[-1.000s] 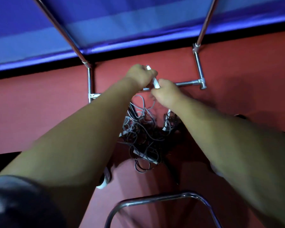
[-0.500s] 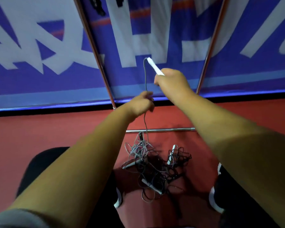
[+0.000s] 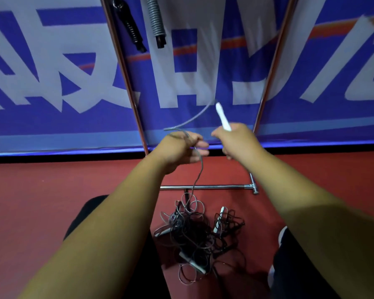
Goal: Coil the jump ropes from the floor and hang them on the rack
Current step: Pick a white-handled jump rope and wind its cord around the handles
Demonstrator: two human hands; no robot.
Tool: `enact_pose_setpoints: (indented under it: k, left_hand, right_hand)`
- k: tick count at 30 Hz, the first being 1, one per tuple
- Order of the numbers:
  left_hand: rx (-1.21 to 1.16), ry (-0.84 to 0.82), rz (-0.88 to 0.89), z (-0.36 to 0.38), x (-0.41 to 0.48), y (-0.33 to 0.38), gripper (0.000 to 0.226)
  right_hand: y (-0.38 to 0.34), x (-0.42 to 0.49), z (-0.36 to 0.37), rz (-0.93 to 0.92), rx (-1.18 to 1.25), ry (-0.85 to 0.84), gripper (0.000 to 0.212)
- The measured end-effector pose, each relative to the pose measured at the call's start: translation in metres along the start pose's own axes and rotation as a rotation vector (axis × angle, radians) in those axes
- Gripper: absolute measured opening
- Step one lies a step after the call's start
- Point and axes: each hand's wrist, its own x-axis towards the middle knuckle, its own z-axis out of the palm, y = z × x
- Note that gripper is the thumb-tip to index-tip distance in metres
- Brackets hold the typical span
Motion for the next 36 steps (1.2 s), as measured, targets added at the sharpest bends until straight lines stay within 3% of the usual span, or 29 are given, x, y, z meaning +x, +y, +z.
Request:
enact_pose_setpoints:
  k: [2, 6, 9, 14, 17, 20, 23, 25, 27, 29, 32, 36]
  left_hand:
    - [-0.224, 0.050, 0.042, 0.003, 0.006, 0.009, 0.018]
    - [-0.716, 0.130, 0.008, 0.001, 0.023, 0.026, 0.023]
    - [-0.892, 0.174, -0.020, -0.003, 0.035, 0.029, 0.023]
    - [-0.926, 0.180, -0.043, -0.006, 0.049, 0.024, 0.022]
    - [-0.626, 0.224, -0.078, -0.011, 0.060, 0.013, 0.027]
    - [0.129, 0.156, -0.151, -0.010, 0.059, 0.003, 0.016]
    - [0.680, -0.213, -0.277, -0.005, 0.049, -0.010, 0.036]
    - [0.834, -0.476, -0.345, 0.001, 0.044, -0.021, 0.040]
    - [0.894, -0.539, -0.321, 0.006, 0.041, -0.029, 0.028]
    - [0.834, -0.456, -0.280, 0.008, 0.041, -0.031, 0.026]
    - [0.549, -0.304, -0.226, 0.010, 0.041, -0.022, 0.022]
    - [-0.081, -0.074, -0.075, 0.011, 0.045, 0.004, 0.020]
  right_hand:
    - [0.033, -0.006, 0.008, 0.088, -0.046, -0.155, 0.014]
    - [0.061, -0.009, 0.022, 0.171, 0.107, -0.472, 0.031]
    - [0.054, 0.002, 0.029, 0.068, 0.138, -0.476, 0.019]
    - [0.051, 0.011, 0.038, 0.018, 0.095, -0.474, 0.019]
    - [0.044, 0.012, 0.038, 0.052, 0.279, -0.442, 0.021]
    - [0.030, 0.018, 0.029, 0.075, 0.533, -0.357, 0.019]
    - [0.019, 0.031, 0.009, 0.091, 0.826, -0.227, 0.017]
    - [0.020, 0.040, -0.003, 0.081, 0.926, -0.149, 0.018]
    - [0.027, 0.047, -0.009, 0.083, 0.911, -0.094, 0.019]
    - [0.036, 0.052, -0.008, 0.127, 0.859, -0.058, 0.019]
    - [0.048, 0.057, -0.001, 0.266, 0.671, -0.078, 0.026]
    - [0.066, 0.046, 0.013, 0.373, 0.174, -0.360, 0.029]
